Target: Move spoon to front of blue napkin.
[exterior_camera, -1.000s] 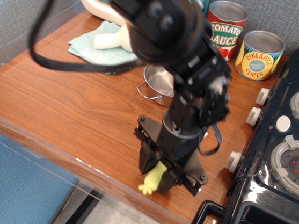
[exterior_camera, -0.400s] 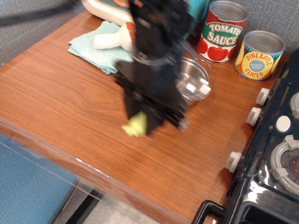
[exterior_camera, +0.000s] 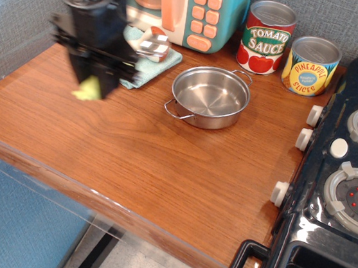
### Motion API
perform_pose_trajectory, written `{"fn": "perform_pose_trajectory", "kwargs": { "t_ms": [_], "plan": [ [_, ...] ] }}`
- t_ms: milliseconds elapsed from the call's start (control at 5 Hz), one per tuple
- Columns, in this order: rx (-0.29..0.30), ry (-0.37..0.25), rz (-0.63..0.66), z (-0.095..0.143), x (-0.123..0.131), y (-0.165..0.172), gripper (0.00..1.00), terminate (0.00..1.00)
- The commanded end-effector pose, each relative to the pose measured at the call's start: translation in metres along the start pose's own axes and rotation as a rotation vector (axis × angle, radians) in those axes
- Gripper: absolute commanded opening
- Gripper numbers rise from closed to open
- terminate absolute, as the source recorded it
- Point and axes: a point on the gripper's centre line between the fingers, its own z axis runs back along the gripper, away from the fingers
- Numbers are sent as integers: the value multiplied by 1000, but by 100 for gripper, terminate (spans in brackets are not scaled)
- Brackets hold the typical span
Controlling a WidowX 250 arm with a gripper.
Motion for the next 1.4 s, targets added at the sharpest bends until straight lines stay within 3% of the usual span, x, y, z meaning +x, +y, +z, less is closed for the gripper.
{"fn": "perform_pose_trajectory", "kwargs": {
  "t_ms": [0, 600, 800, 1000, 1200],
  "plan": [
    [60, 78, 52, -16, -17, 85, 0, 0],
    [-18, 287, 43, -73, -34, 123, 0, 0],
    [-67, 262, 18, -70, -34, 125, 100, 0],
    [-45, 130, -34, -34, -27, 116, 100, 0],
    [-5, 39, -64, 4, -27, 107, 100, 0]
  ]
}}
